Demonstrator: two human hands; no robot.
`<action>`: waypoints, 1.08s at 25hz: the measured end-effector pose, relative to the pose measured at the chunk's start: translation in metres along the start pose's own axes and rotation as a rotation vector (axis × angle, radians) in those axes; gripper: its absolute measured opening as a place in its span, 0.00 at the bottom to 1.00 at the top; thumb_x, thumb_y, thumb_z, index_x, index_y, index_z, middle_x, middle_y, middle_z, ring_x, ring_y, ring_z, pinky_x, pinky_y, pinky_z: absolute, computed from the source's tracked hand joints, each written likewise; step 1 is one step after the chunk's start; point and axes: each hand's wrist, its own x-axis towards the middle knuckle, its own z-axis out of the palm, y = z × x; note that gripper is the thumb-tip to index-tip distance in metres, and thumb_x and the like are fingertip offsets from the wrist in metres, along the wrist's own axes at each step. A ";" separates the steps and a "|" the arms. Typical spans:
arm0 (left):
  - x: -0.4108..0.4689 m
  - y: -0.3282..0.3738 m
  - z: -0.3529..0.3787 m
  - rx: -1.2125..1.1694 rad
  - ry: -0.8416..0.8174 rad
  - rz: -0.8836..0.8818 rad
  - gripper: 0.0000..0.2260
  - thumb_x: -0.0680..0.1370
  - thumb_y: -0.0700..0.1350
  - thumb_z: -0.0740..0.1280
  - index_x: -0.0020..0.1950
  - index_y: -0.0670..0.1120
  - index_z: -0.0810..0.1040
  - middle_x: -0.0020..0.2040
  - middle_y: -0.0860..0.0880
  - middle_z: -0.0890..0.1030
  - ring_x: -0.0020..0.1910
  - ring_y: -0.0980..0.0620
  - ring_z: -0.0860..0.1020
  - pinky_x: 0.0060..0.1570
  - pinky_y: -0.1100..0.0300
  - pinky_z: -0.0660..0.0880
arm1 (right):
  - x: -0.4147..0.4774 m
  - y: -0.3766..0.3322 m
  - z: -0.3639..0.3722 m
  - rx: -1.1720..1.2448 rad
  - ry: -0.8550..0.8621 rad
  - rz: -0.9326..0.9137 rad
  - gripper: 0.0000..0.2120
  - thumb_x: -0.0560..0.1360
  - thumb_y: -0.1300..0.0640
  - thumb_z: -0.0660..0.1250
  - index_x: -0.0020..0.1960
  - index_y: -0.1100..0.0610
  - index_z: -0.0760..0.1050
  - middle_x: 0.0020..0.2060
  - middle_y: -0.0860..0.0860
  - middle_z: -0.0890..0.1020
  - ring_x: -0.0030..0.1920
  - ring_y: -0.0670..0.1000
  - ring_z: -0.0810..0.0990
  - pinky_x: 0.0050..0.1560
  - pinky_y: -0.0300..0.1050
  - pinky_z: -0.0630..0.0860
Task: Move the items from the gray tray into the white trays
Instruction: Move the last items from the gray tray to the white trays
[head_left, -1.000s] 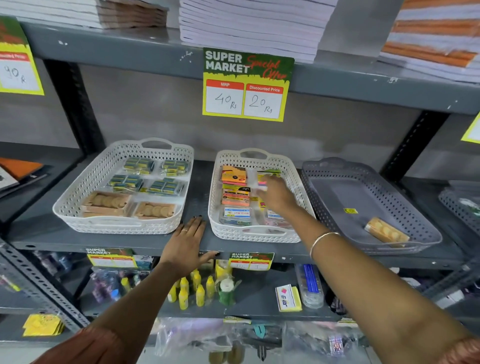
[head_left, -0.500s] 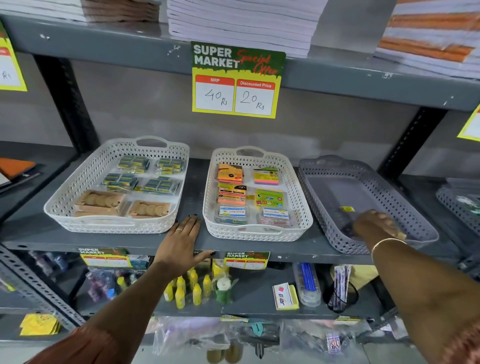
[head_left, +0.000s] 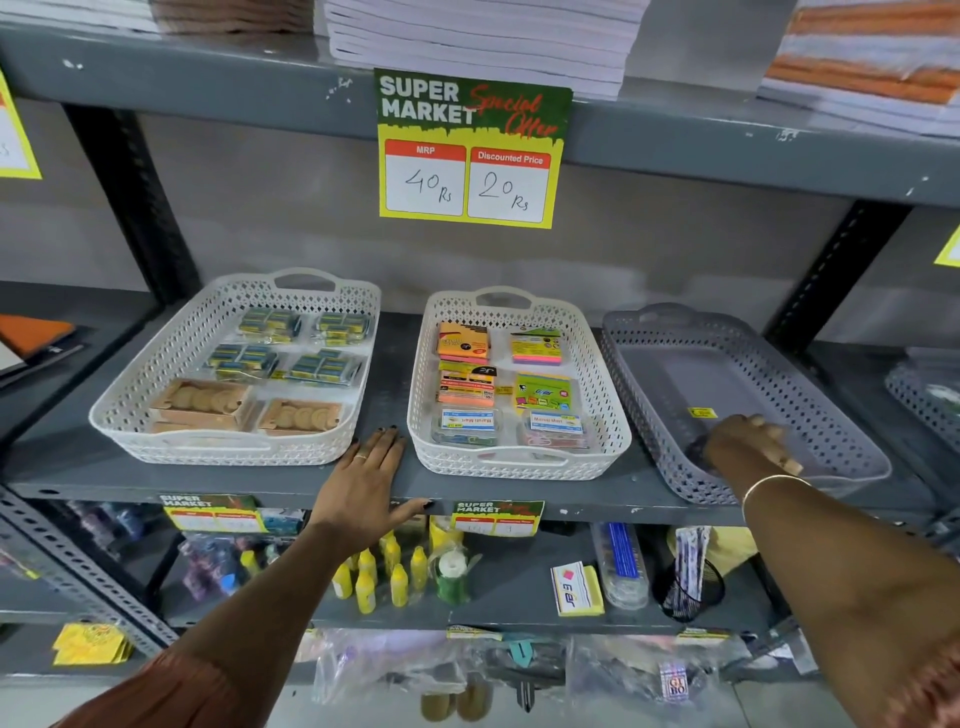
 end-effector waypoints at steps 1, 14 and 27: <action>0.000 0.000 0.000 0.001 -0.002 0.001 0.40 0.73 0.69 0.52 0.75 0.43 0.49 0.77 0.45 0.55 0.76 0.48 0.52 0.75 0.52 0.49 | 0.003 0.004 0.004 -0.015 -0.013 -0.013 0.22 0.81 0.58 0.52 0.73 0.63 0.62 0.72 0.60 0.63 0.73 0.63 0.59 0.67 0.63 0.63; -0.002 0.002 -0.005 -0.007 0.000 0.011 0.39 0.73 0.68 0.53 0.75 0.43 0.51 0.77 0.44 0.56 0.75 0.48 0.53 0.75 0.51 0.50 | 0.018 0.007 0.000 0.112 0.114 0.047 0.25 0.78 0.53 0.61 0.72 0.62 0.65 0.71 0.62 0.68 0.71 0.64 0.64 0.66 0.58 0.66; -0.038 -0.057 -0.083 0.185 0.215 0.054 0.31 0.74 0.61 0.53 0.67 0.40 0.68 0.67 0.41 0.73 0.67 0.44 0.71 0.65 0.46 0.68 | -0.128 -0.204 -0.116 0.164 0.342 -0.726 0.21 0.77 0.50 0.61 0.66 0.59 0.67 0.63 0.59 0.72 0.65 0.61 0.69 0.63 0.52 0.71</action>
